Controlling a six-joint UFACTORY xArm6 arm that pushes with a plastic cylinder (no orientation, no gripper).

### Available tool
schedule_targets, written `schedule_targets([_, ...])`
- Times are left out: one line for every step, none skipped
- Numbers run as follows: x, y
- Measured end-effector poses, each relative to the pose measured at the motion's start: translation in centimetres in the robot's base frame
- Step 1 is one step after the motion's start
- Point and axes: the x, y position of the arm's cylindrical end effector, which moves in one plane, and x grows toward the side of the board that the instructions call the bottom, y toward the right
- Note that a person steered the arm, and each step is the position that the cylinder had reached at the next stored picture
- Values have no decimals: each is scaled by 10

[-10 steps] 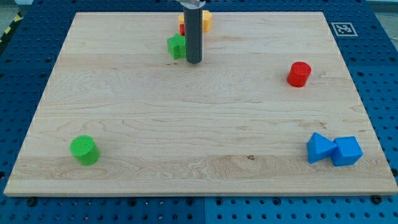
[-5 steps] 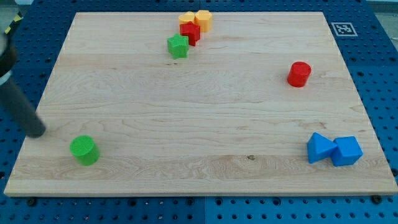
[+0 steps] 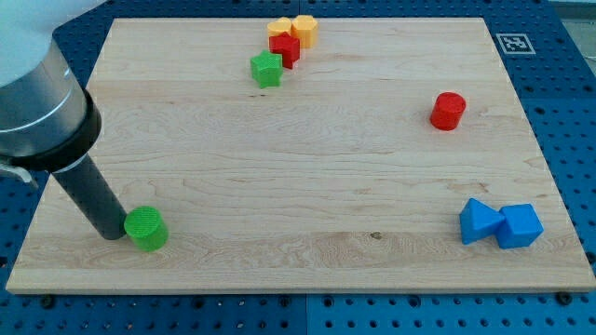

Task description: Move the green circle to the bottom center

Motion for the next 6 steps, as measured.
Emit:
schedule_targets([1, 0])
schedule_targets([5, 0])
schedule_targets([5, 0])
schedule_targets([5, 24])
schedule_targets([5, 58])
schedule_targets([5, 97])
